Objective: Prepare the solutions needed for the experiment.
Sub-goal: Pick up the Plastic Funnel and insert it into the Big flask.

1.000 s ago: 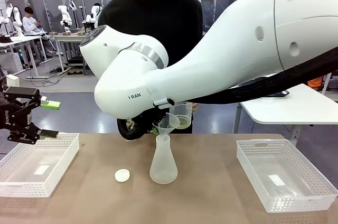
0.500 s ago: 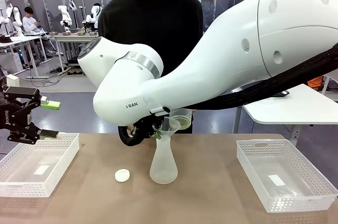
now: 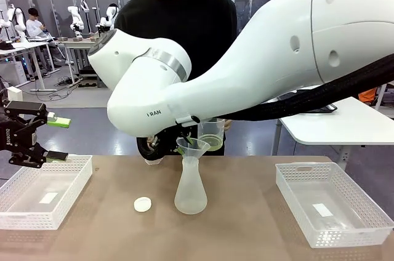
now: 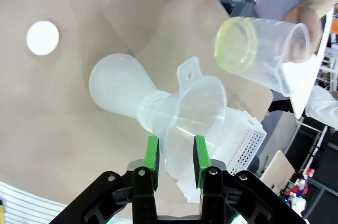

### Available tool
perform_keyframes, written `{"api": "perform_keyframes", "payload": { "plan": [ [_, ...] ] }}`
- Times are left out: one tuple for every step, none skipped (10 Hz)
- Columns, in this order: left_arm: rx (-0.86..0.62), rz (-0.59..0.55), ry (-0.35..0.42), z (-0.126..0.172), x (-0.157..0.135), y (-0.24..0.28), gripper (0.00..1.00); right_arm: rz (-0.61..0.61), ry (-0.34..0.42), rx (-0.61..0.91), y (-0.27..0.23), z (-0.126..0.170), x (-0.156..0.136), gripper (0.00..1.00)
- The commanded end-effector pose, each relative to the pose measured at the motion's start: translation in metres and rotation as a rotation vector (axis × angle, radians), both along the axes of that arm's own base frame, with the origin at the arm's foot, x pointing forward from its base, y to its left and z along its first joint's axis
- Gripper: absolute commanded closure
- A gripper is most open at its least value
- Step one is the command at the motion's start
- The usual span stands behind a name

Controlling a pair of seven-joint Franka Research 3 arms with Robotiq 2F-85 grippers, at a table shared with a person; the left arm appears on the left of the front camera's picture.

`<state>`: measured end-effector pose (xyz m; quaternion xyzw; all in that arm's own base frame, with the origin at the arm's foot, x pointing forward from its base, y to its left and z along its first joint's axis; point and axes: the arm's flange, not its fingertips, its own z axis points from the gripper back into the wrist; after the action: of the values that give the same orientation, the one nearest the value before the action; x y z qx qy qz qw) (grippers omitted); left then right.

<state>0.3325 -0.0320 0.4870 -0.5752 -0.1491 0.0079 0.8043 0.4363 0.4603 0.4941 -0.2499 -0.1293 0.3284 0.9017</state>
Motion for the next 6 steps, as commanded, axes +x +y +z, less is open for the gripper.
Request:
{"api": "perform_keyframes", "payload": {
  "plan": [
    [-0.021,-0.003,-0.006,0.001,0.002,-0.002,0.00,0.006,0.009,0.094,-0.004,0.017,-0.010,0.65],
    [-0.021,-0.003,-0.006,0.001,0.002,-0.002,0.00,-0.015,0.023,0.121,-0.006,0.026,-0.013,0.65],
    [-0.021,-0.003,-0.006,0.001,0.002,-0.002,0.00,-0.023,0.031,0.156,-0.008,0.032,-0.014,0.65],
    [-0.021,-0.003,-0.006,0.001,0.002,-0.002,0.00,-0.040,0.031,0.178,-0.012,0.037,-0.015,0.65],
    [-0.021,-0.003,-0.006,0.001,0.002,-0.002,0.00,-0.049,0.039,0.194,-0.016,0.038,-0.017,0.65],
    [-0.021,-0.003,-0.006,0.001,0.002,-0.002,0.00,-0.024,0.027,0.137,0.000,0.040,-0.013,0.65]
  ]
}}
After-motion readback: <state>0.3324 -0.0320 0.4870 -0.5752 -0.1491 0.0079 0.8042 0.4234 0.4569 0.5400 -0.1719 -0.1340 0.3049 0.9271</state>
